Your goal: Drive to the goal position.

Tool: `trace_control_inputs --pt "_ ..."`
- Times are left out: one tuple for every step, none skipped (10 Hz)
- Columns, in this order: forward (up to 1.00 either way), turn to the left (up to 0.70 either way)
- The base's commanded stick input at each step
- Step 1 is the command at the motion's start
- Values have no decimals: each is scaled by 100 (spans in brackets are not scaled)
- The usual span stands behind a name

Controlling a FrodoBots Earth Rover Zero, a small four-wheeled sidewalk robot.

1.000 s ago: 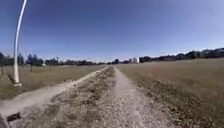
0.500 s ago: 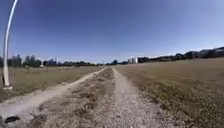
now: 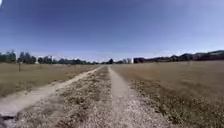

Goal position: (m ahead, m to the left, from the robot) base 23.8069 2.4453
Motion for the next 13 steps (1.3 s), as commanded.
trace_control_inputs --pt "70 -7" --pt "70 -21" --pt "70 -32" --pt "70 -34" --pt "70 -15" --pt "70 0" --pt "70 0" --pt "70 0" --pt "70 0" --pt "70 0" --pt "70 0" --pt "70 0" --pt "70 0"
